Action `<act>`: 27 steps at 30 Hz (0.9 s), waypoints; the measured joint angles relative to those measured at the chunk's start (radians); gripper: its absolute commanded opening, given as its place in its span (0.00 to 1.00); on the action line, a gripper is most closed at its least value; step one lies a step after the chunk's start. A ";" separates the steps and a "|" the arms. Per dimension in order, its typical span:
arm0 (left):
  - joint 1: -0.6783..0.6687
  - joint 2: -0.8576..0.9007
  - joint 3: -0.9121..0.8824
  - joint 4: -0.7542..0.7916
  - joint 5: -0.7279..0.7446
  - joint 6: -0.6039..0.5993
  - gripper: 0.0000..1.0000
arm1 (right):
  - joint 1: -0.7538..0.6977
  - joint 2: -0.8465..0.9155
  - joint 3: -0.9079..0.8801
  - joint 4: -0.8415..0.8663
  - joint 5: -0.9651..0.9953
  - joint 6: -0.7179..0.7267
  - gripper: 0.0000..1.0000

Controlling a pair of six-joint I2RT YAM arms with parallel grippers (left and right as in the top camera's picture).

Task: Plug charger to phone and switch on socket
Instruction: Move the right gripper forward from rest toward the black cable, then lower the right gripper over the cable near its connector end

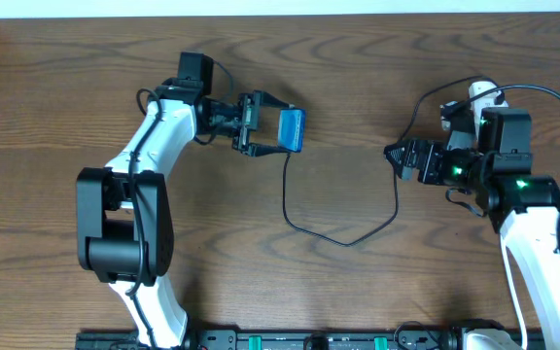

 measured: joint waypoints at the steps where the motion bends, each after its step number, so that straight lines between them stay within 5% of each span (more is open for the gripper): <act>1: 0.005 0.000 0.000 0.000 0.000 0.000 0.62 | 0.000 0.010 0.000 0.000 0.001 0.013 0.95; 27: 0.050 0.000 0.000 0.000 0.000 0.000 0.62 | 0.038 0.063 0.000 0.016 0.058 0.163 0.91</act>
